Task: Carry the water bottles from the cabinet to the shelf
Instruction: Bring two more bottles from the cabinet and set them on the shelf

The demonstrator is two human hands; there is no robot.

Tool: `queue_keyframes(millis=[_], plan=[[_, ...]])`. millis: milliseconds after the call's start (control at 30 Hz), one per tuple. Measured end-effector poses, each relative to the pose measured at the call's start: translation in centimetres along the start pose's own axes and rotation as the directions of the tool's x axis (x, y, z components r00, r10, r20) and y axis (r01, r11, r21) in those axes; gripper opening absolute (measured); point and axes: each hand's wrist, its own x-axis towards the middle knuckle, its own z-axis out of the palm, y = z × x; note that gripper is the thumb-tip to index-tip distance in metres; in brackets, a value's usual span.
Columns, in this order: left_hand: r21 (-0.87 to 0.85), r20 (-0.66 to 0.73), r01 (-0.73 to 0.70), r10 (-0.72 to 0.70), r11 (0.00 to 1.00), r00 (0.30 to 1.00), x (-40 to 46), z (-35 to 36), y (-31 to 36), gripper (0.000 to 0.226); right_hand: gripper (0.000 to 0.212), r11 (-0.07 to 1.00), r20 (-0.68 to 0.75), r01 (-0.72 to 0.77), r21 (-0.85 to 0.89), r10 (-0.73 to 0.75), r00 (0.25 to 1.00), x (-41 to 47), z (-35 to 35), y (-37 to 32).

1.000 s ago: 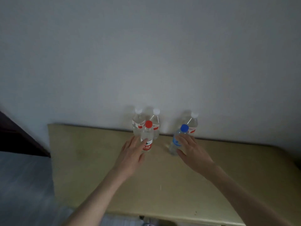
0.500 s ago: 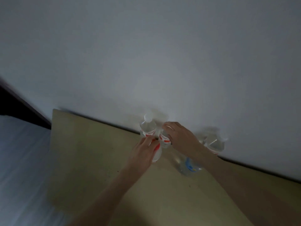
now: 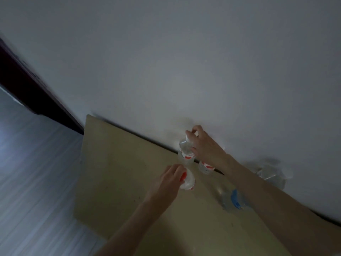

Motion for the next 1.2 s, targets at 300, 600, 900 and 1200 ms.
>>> queue_keyframes(millis=[300, 600, 900, 1200], plan=[[-0.06, 0.043, 0.153, -0.15, 0.986, 0.988, -1.5, -2.6, -2.4, 0.032, 0.034, 0.998, 0.096, -0.048, -0.045, 0.052, 0.994, 0.2, 0.1, -1.3], [-0.133, 0.131, 0.194, -0.177, 0.972, 0.975, -3.7, -6.4, -6.5, 0.04, 0.029, 0.977, 0.071, -0.186, -0.104, 0.194, 0.978, -2.9, 1.0, -4.3], [-0.112, 0.278, -0.025, 0.056, 0.993, 0.959, -4.6, -9.5, -9.4, 0.028, 0.044, 0.81, -0.024, -0.586, -0.017, 0.586, 0.81, -12.3, 3.6, -11.8], [-0.233, 0.392, -0.241, 0.318, 0.942, 0.864, -7.5, -9.5, -2.8, 0.033, 0.037, 0.628, -0.237, -0.758, 0.179, 0.775, 0.586, -26.5, 4.7, -20.3]])
